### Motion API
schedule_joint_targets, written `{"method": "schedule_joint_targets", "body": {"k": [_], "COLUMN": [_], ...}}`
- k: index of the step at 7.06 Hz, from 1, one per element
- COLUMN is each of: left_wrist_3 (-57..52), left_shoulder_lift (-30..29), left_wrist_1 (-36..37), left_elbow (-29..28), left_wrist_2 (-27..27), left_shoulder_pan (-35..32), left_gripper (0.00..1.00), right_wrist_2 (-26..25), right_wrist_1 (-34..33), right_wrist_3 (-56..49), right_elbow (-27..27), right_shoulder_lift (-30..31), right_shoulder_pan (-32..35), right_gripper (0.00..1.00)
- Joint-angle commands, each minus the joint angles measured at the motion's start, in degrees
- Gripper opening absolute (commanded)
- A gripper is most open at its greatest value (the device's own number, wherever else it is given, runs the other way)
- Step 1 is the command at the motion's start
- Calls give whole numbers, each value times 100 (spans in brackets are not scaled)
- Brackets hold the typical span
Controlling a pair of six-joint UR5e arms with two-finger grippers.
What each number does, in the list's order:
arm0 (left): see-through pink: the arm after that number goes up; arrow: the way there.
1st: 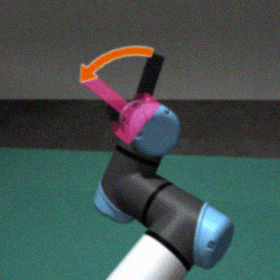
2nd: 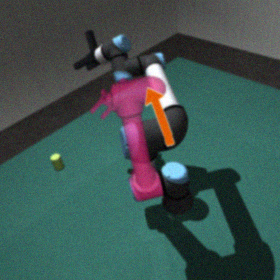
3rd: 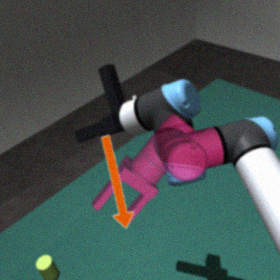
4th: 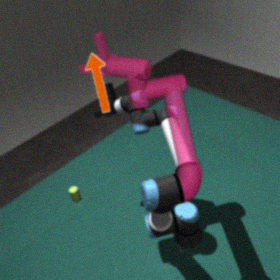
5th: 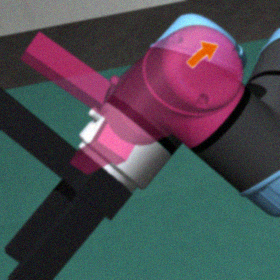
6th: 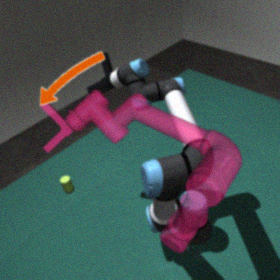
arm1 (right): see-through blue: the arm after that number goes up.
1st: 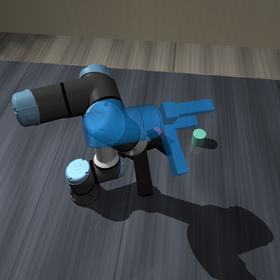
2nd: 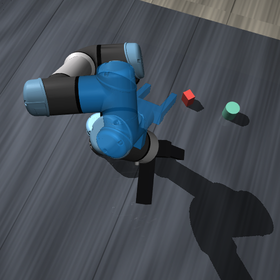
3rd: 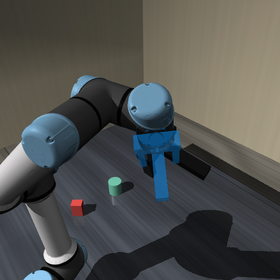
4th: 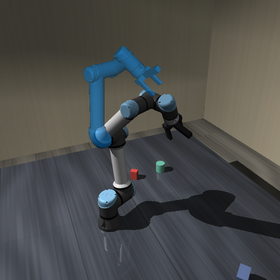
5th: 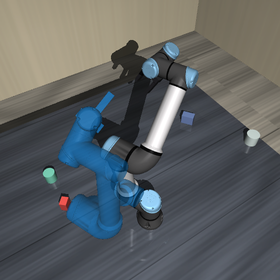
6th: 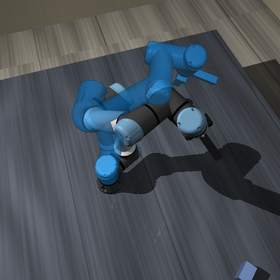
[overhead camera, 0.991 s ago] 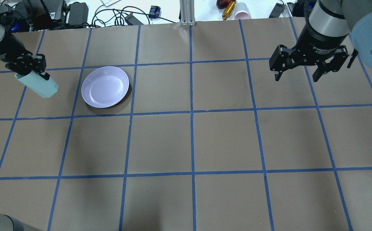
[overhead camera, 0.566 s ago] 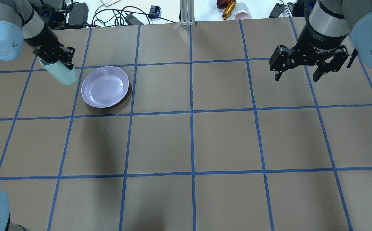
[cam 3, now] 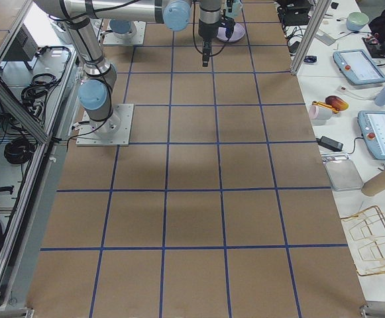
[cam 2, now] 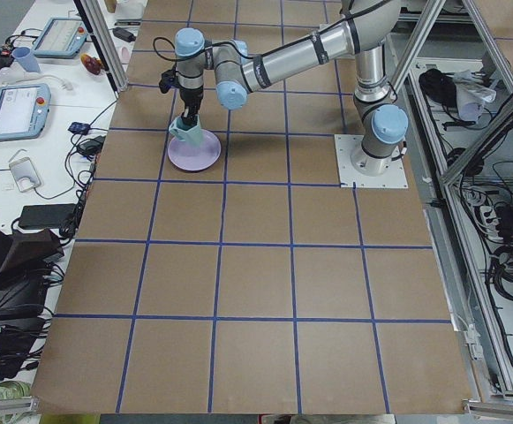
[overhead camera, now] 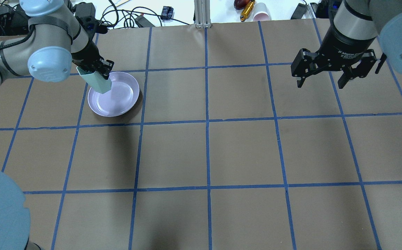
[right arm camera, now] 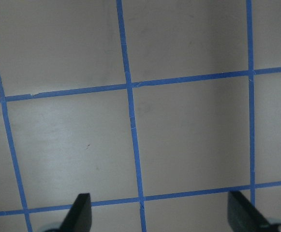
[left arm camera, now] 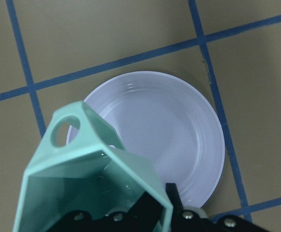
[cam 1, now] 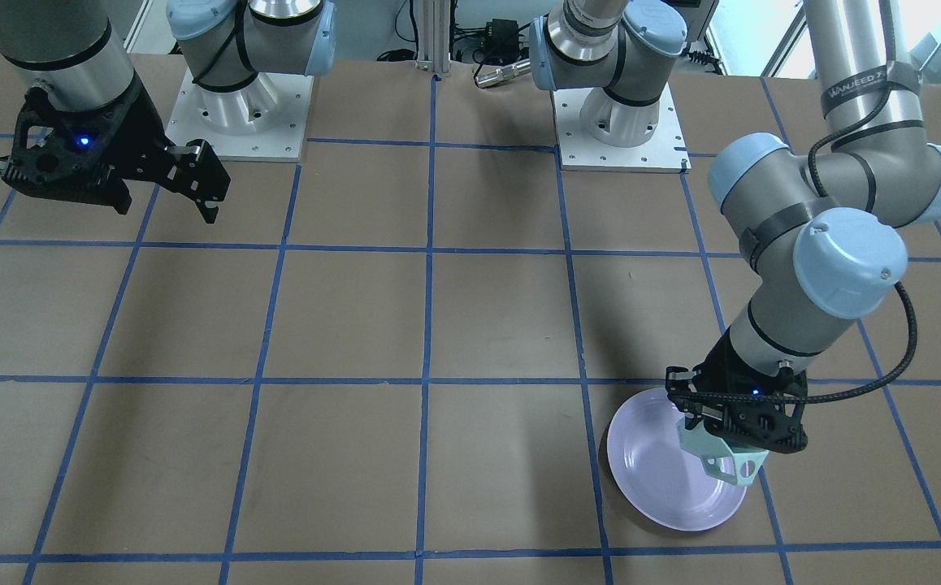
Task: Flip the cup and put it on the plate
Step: 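Carry the upright mug over the plate and lower it onto it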
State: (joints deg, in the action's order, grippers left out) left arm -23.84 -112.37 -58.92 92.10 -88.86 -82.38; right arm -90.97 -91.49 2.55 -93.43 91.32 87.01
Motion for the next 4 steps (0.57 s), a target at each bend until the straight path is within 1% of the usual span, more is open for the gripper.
{"method": "schedule_joint_targets", "body": {"k": [1, 3, 4], "left_wrist_3": [-94, -261, -252], "left_shoulder_lift": [-135, -188, -197], "left_wrist_1": [318, 758, 759], "left_elbow": [201, 439, 475], "left_wrist_2": [-8, -8, -8], "left_shoulder_pan": [-59, -50, -50], "left_gripper": [0, 0, 0], "right_wrist_2": [0, 0, 0], "right_wrist_1": [0, 0, 0], "right_wrist_3": [0, 0, 0], "right_elbow": [0, 0, -9], "right_shoulder_lift": [0, 0, 0], "right_shoulder_pan": [0, 0, 0], "right_gripper": [100, 100, 100]}}
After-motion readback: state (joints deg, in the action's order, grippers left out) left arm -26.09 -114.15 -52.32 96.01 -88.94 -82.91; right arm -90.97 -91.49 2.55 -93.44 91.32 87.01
